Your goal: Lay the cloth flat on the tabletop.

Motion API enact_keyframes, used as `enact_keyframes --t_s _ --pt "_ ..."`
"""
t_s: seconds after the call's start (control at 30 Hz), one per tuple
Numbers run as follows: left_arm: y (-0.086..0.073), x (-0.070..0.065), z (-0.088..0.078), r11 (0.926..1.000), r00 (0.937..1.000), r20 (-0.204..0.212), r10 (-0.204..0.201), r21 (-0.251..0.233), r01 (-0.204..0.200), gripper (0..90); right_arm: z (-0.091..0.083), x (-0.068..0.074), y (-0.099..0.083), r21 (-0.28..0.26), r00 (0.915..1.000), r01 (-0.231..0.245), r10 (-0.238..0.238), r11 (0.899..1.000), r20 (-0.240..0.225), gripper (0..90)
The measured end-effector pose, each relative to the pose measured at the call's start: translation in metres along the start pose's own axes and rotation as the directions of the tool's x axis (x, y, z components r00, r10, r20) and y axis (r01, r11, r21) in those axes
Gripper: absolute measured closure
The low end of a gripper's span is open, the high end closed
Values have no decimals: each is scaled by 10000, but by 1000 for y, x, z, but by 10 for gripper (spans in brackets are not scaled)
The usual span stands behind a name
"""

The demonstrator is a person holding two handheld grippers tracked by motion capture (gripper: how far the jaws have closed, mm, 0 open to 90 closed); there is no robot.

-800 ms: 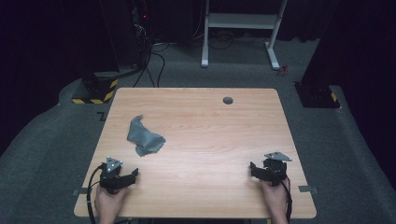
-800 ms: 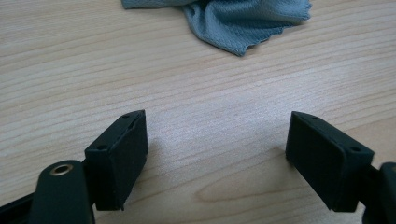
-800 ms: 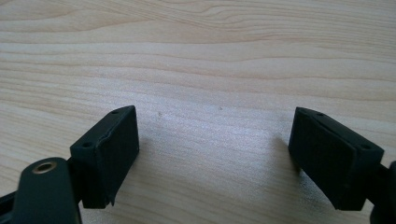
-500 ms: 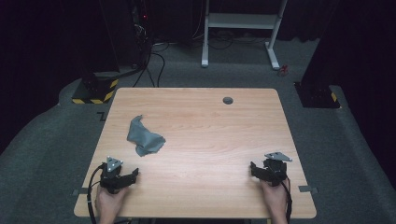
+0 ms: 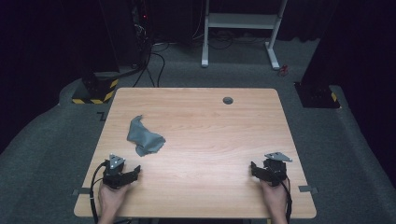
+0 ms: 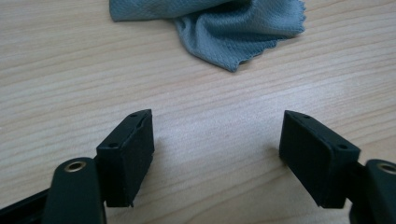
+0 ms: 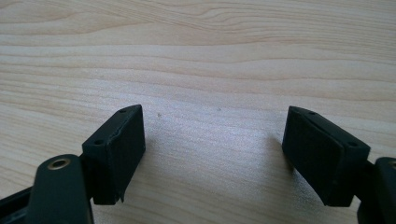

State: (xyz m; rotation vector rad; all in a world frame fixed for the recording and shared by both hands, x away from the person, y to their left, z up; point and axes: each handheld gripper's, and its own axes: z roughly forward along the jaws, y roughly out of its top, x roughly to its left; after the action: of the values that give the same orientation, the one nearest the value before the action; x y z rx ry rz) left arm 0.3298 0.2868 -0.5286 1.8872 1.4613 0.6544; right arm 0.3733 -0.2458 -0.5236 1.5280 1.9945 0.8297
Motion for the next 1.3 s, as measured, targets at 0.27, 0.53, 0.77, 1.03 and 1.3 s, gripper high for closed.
enact_keyframes --t_s 0.27,0.53,0.77,1.03,1.3 --pt "8 -6 4 9987 9990 299 -321 -380 332 303 0 0 0 -21 10000 41 -42 10000 -43 222" --pt "25 -5 7 9982 9988 379 -296 -515 315 328 0 0 0 -35 9999 96 -96 9999 -42 222" --pt "42 -5 16 9987 9993 318 -182 -478 197 322 0 0 0 -30 10000 72 -72 10000 -45 224" --pt "59 -6 32 9995 9994 311 -118 -303 128 318 0 0 0 -29 10000 73 -73 10000 -45 224" --pt "67 -8 46 9998 9992 373 -142 -123 146 359 0 0 0 -26 10000 69 -69 10000 -41 225"
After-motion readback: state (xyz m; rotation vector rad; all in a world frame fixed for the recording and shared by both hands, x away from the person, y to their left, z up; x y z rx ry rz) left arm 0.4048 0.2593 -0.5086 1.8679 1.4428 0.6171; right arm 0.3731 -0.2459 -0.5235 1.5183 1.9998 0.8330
